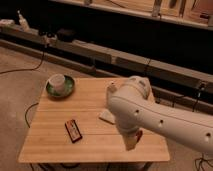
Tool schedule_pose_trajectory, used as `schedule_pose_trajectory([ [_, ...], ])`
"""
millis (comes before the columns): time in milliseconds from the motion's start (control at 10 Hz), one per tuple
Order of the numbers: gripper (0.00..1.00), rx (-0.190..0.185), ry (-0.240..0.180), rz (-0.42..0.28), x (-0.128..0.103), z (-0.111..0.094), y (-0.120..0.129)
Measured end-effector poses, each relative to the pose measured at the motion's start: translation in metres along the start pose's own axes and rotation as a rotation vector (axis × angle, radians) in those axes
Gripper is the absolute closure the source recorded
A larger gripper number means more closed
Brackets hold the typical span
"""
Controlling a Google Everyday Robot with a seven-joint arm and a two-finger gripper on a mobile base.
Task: Move the arm in a circular motion
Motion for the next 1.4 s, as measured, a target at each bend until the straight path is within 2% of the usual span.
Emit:
schedule_pose_trajectory([
  [200,0.35,-0.023,-0.061,-0.049,-0.044,-0.011,0.003],
  [300,0.35,-0.022,-0.093,-0.066,-0.057,-0.017,-0.009],
  [500,0.35,0.01,-0.132,-0.091,-0.059,-0.025,-0.053],
  [600,0.35,0.046,-0.138,-0.093,-0.039,-0.024,-0.098],
  [700,0.35,0.085,-0.12,-0.085,-0.004,-0.017,-0.144],
  [800,0.35,0.116,-0.097,-0.079,0.03,-0.009,-0.176],
  [900,0.35,0.153,-0.058,-0.072,0.08,0.0,-0.208],
  [1000,0.35,0.192,-0.007,-0.058,0.146,0.01,-0.236],
  [1200,0.35,0.238,0.051,-0.001,0.242,0.022,-0.258],
  [1400,0.35,0.275,0.095,0.106,0.329,0.029,-0.254],
])
